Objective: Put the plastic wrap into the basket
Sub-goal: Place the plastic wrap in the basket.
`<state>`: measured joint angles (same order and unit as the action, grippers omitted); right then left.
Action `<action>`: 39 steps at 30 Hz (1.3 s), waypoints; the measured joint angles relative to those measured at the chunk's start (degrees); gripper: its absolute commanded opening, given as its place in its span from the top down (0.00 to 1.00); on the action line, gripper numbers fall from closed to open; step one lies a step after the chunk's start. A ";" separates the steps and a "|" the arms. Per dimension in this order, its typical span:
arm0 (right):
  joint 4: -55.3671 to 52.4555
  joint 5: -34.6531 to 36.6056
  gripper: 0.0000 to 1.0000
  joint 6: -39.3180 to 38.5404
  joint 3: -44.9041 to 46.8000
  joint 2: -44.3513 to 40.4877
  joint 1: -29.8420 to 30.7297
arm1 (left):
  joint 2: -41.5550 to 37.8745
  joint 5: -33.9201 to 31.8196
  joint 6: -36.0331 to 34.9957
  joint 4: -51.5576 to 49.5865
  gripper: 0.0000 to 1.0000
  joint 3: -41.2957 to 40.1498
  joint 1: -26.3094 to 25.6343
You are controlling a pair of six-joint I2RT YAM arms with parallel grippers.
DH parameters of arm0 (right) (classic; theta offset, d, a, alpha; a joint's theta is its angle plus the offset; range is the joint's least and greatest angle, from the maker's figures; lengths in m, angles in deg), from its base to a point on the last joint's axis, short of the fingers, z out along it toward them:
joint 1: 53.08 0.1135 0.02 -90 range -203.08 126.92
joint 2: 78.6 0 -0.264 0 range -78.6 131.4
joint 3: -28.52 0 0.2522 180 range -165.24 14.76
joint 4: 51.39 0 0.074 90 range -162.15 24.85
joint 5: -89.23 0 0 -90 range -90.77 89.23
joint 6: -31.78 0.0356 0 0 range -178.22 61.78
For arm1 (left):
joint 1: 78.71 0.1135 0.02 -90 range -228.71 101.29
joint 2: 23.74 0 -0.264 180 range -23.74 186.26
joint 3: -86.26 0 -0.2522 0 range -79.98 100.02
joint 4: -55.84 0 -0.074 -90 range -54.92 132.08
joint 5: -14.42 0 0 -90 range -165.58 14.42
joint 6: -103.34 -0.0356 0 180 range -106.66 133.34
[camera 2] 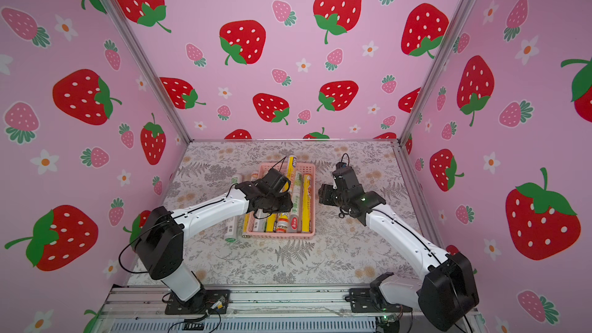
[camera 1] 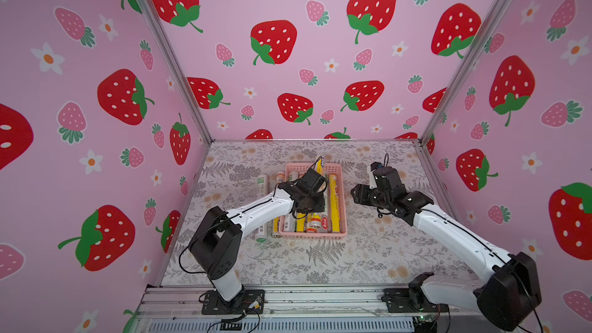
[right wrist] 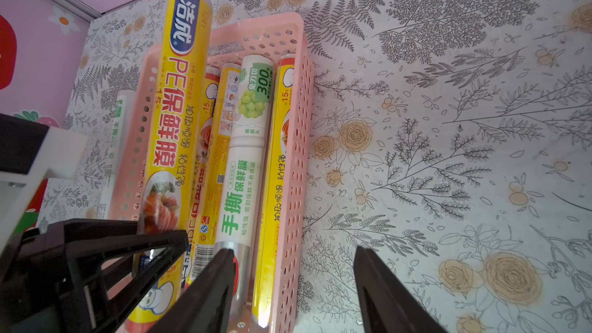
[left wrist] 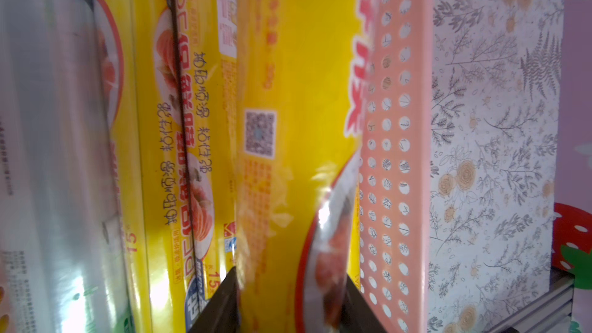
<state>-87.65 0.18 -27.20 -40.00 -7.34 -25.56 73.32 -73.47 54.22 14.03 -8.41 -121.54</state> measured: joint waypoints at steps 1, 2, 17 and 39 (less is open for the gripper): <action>0.00 0.00 0.37 0.00 0.04 0.00 0.00 | 0.09 -0.02 0.24 0.00 0.54 0.00 -0.42; 0.02 0.00 0.36 0.00 0.07 0.00 0.00 | 0.13 -0.07 0.68 0.04 0.54 0.00 -1.01; 0.04 -0.02 0.36 -0.07 0.09 0.00 0.00 | 3.54 -2.56 5.14 1.66 0.53 -0.02 -4.17; 0.61 -1.22 0.36 -0.24 0.07 1.95 0.00 | 9.49 -1.16 5.81 3.74 0.31 4.66 -6.16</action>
<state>-87.04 -1.04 -27.44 -39.93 -5.39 -25.56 82.81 -74.63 60.03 17.76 -3.76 -127.71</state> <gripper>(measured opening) 0.640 0.686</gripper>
